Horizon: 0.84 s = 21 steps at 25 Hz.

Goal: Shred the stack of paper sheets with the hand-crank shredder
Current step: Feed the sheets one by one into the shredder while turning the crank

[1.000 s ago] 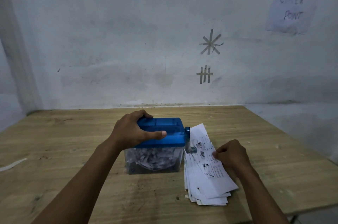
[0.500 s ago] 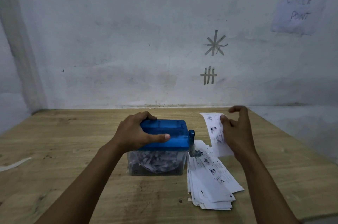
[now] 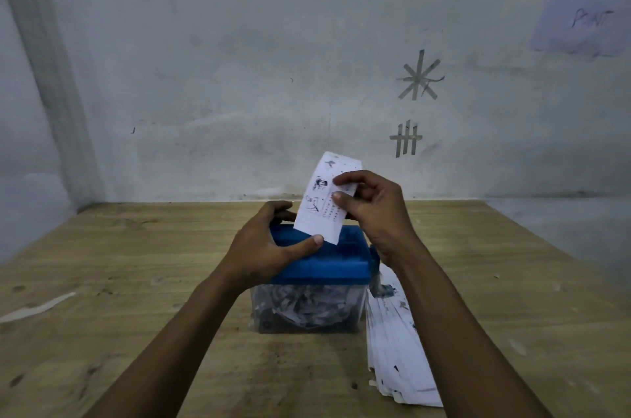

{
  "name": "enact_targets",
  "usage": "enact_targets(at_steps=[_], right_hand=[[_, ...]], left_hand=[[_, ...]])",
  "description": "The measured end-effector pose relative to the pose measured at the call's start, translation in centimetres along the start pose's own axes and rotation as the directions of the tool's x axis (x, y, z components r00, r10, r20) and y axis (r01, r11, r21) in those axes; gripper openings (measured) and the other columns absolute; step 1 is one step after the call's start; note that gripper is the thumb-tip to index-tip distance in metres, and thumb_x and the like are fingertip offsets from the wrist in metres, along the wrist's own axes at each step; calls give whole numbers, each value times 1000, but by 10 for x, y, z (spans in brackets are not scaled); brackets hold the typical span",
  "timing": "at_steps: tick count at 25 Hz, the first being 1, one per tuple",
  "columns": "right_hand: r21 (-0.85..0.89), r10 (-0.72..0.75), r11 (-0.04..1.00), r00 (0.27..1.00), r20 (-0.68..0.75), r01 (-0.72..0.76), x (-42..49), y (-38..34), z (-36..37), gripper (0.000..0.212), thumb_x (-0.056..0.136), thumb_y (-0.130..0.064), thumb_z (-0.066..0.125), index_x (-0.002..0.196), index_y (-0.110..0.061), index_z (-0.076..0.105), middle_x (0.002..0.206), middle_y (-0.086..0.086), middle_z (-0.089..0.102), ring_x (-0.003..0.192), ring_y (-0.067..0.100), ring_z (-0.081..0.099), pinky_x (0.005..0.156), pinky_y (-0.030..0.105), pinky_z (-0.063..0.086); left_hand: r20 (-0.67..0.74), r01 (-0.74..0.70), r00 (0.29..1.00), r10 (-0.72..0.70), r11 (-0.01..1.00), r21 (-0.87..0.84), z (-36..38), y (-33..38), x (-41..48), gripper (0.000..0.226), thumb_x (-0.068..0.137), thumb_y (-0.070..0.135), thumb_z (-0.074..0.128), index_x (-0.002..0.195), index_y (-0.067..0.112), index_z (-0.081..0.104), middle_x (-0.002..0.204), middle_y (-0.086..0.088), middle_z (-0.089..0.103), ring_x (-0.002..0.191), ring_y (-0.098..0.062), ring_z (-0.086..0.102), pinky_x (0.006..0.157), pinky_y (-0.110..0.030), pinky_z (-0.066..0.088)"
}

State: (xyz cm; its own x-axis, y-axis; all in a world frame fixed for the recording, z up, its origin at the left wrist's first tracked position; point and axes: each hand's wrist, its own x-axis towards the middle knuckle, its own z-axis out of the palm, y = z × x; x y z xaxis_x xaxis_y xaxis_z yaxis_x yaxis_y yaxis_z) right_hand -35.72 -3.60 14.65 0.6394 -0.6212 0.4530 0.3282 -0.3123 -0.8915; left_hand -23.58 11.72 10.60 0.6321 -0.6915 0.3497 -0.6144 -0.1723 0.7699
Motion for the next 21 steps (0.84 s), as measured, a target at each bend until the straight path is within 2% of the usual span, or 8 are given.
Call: enact_targets(at_steps=[2,4,7,9,12,16,19,21], right_hand=[[-22,-50,998,999,15,51,3,2,8,21,85,7,72,87,-14,72,98,5,77,97,18,73,80,38,62],[-68,-110,992,994,8,110,5,1,15,19,86,5,74,83,-14,73,94,7,75,94,20,73,80,36,62],[-99,-109,989,994,30,111,6,-1,24,20,85,2,75,78,-16,75,91,5,75,90,17,73,79,34,62],[-108,-64,991,994,86,73,5,-1,25,20,86,0,75,79,-19,76,88,-3,76,90,15,73,82,35,62],[-130,-33,990,991,131,50,-2,3,21,15,92,-3,69,91,-17,75,95,-4,76,96,10,71,88,31,60],[-345,-50,938,996,-78,21,-32,16,-2,11,97,-20,64,107,-22,68,106,-12,69,102,0,63,91,22,55],[-433,207,870,972,-113,-235,-66,28,-15,49,85,-61,64,119,-27,56,115,-9,59,105,8,57,77,19,49],[-413,318,838,935,-160,-356,-80,31,-15,64,76,-80,53,111,-26,57,106,-8,63,96,8,60,72,24,47]], left_hand=[[-17,1,1000,-2,998,-64,1,-1,0,93,62,75,77,139,34,45,132,18,58,119,-7,55,99,-31,51],[-35,-4,999,-1,991,-137,1,-1,1,68,76,60,78,133,35,51,127,20,62,117,-2,56,98,-27,49],[-39,-13,999,5,979,-206,-1,2,0,29,93,36,70,119,35,58,114,23,65,104,5,61,85,-13,48],[-43,-17,999,6,965,-263,-2,1,0,14,97,25,66,108,33,65,104,21,70,97,5,65,78,-12,51],[-67,12,997,-35,950,-312,-2,-3,0,14,97,17,66,99,31,69,96,21,73,92,3,68,76,-14,54],[-79,13,996,-39,953,-303,0,-5,0,24,96,14,67,99,37,65,100,26,67,92,5,67,76,-12,51],[-100,11,994,-44,952,-307,-1,-4,-1,25,96,11,66,101,36,65,100,23,68,91,5,66,75,-12,53],[-101,-6,995,-26,954,-299,-1,-4,-2,30,96,9,65,100,38,65,98,25,69,90,9,66,77,-11,53]])
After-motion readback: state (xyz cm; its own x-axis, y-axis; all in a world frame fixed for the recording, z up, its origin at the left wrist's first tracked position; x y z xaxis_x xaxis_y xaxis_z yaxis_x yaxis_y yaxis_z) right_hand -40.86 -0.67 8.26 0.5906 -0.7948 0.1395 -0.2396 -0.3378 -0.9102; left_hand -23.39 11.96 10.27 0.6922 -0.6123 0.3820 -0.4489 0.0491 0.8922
